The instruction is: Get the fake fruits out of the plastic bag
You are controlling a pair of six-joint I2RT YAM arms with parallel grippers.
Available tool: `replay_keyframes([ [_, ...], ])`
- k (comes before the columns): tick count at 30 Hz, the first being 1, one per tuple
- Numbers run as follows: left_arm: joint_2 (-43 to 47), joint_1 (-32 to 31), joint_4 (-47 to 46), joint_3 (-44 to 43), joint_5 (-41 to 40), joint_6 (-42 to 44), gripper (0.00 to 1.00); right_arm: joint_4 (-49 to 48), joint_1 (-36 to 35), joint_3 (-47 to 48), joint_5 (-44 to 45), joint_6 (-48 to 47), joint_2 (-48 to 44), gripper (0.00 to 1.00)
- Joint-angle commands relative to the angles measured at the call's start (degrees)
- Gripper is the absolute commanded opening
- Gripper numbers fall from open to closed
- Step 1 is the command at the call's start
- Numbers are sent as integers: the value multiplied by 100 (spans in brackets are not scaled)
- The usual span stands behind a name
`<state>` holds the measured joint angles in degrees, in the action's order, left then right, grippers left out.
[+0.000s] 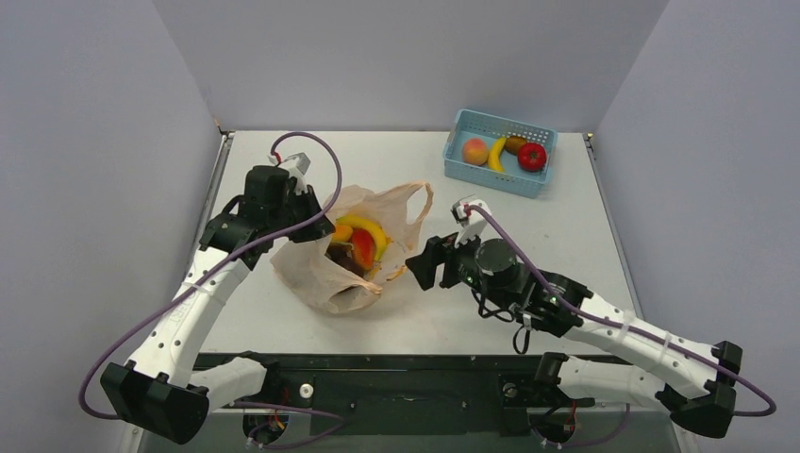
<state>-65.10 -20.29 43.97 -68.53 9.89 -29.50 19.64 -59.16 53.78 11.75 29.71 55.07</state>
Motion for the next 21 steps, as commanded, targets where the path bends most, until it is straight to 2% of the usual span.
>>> replay_keyframes([
  [1, 21, 94, -382, -118, 244, -107, 0, -1256, -722, -195, -1166, -297, -185, 68],
  [3, -7, 118, -418, -149, 285, -149, 0, -1656, -897, -127, -1557, -345, 85, 68],
  [6, -58, 128, -440, -204, 292, -169, 0, -1688, -1038, 473, -1999, -570, 747, 68],
  [11, -213, 188, -394, -333, 206, -174, 0, -1557, -1296, 1038, -1986, -781, 1337, 67],
  [13, -274, 217, -414, -383, 143, -225, 0, -1357, -1494, 1152, -1525, -886, 1517, 59],
  [14, -288, 245, -445, -412, 80, -296, 0, -1146, -1740, 1192, -889, -940, 1628, 47],
  [15, -307, 267, -483, -422, 47, -352, 0, -1037, -2063, 1268, -544, -1077, 1686, 41],
  [16, -313, 333, -584, -437, -14, -473, 0, -855, -2231, 1289, 150, -1154, 1796, 28],
  [17, -337, 364, -649, -448, -31, -541, 0, -786, -2618, 1314, 520, -1304, 1849, 21],
  [18, -363, 464, -777, -481, -11, -663, 0, -707, -2812, 1304, 1407, -1342, 1972, 7],
  [19, -433, 530, -833, -514, 32, -716, 0, -694, -3172, 1243, 1803, -1426, 2043, 2],
  [20, -477, 672, -946, -596, 220, -821, 0, -737, -3348, 1202, 2580, -1478, 2188, 0],
  [21, -570, 753, -1071, -637, 340, -865, 0, -770, -3645, 1112, 2931, -1609, 2282, 0],
])
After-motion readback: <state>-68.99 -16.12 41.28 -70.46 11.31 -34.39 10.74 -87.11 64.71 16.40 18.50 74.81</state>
